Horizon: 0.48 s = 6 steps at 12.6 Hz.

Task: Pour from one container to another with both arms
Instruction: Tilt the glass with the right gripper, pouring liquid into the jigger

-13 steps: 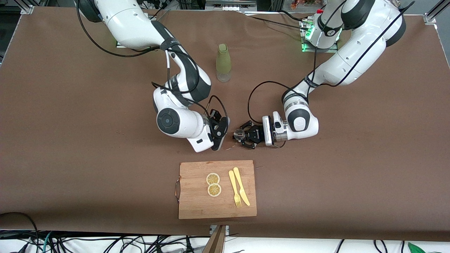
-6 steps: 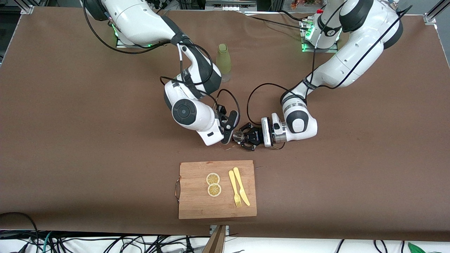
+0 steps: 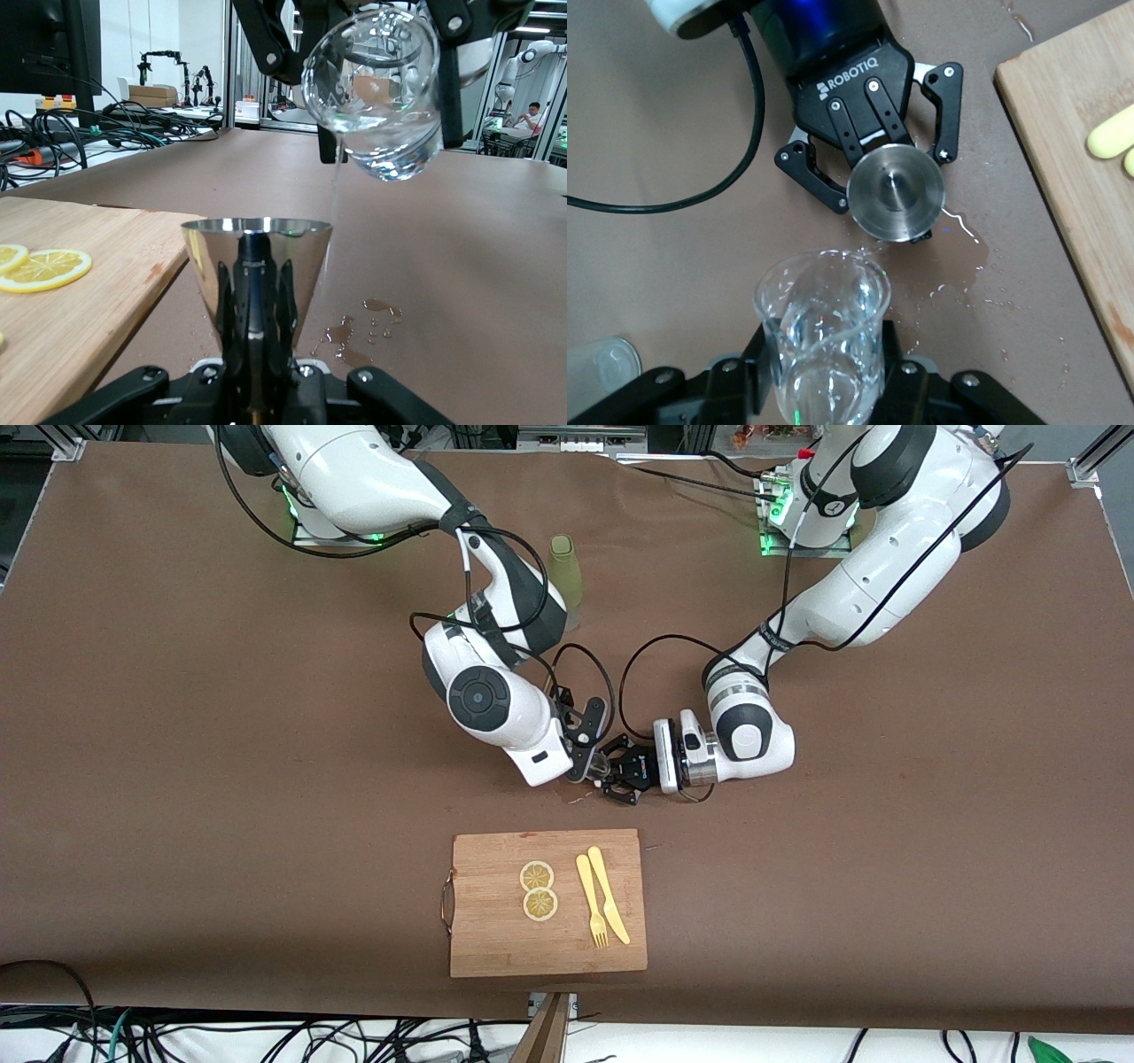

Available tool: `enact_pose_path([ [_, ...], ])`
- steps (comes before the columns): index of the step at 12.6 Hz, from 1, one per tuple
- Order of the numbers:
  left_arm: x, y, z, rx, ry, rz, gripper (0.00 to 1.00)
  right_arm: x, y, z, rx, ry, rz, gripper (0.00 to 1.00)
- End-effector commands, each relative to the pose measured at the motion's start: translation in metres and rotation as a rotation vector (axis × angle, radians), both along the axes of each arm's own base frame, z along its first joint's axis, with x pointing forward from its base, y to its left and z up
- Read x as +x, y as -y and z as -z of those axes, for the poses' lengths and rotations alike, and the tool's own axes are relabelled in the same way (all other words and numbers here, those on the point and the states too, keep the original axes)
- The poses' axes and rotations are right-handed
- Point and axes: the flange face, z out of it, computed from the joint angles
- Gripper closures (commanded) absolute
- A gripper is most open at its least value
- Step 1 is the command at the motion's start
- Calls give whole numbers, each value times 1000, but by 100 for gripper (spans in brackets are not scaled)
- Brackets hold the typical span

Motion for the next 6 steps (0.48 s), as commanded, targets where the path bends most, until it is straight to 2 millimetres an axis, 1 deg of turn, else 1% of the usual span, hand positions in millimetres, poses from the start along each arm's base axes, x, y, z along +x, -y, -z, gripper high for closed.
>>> enact_pose_path([
  [1, 2, 10, 1, -10, 63, -13, 100, -8, -11, -7, -45, 33, 11, 86],
  [2, 2, 10, 1, -7, 80, -7, 100, -12, -16, -7, -50, 33, 7, 86],
  [6, -3, 20, -1, -14, 106, 8, 100, -13, -18, -8, -49, 40, 10, 86],
])
